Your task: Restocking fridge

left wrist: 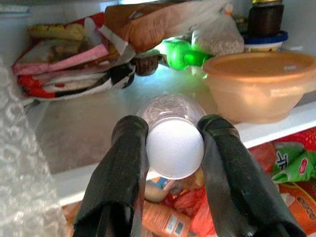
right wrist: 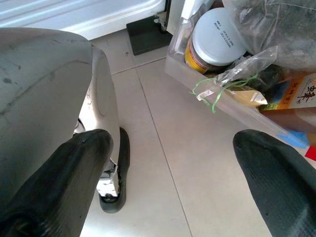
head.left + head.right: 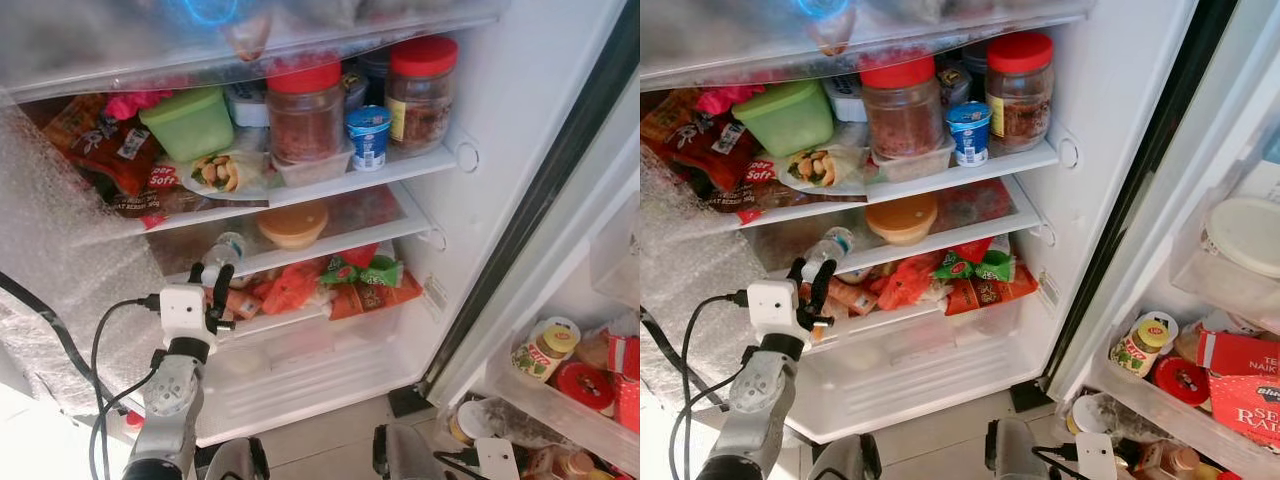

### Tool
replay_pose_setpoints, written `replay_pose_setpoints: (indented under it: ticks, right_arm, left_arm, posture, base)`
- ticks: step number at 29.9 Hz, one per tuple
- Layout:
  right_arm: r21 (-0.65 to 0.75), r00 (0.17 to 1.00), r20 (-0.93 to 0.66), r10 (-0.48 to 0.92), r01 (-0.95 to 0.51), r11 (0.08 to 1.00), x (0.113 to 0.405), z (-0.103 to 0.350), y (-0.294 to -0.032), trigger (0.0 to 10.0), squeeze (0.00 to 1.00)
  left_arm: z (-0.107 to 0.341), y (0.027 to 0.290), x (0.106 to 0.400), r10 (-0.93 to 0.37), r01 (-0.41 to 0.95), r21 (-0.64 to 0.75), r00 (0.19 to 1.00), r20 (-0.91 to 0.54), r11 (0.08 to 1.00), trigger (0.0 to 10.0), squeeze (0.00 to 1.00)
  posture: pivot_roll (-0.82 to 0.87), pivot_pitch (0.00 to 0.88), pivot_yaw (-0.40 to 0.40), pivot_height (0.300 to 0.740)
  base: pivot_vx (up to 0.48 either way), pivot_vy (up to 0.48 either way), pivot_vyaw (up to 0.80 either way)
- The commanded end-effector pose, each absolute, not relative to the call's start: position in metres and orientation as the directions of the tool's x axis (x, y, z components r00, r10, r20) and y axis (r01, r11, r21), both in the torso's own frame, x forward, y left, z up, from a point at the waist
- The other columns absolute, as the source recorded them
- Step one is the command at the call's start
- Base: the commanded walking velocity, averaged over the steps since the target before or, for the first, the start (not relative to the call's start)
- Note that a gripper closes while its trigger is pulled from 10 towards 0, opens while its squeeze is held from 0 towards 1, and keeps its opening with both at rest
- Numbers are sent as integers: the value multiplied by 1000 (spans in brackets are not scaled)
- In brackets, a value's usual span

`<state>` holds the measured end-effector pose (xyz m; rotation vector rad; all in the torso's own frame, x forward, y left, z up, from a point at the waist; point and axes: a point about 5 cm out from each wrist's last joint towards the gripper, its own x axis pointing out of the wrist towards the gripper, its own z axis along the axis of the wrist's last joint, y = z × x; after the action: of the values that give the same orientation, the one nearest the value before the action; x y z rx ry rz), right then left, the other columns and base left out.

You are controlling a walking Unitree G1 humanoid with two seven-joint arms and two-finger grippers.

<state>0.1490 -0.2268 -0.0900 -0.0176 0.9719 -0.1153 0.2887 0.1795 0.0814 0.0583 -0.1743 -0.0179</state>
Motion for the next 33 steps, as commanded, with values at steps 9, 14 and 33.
replay_pose_setpoints:
  ticks: [9,14,33]
  right_arm:
    - [-46,546,-833,-89,91,995,145,-93,-222,10000,0]
    - [-47,545,-834,-92,95,994,144,-93,-222,10000,0]
    - [-49,542,-835,-94,97,994,143,-94,-221,10000,0]
  left_arm:
    - [70,173,308,-24,22,91,1000,13,996,10000,0]
    - [74,165,326,-15,17,61,999,-36,998,10000,0]
    - [68,178,341,81,-91,-57,984,-159,994,10000,0]
  posture:
    - [-79,86,55,615]
    - [-85,89,57,615]
    - [-83,88,64,615]
  base:
    - [0,0,0]
    - [0,0,0]
    - [0,0,0]
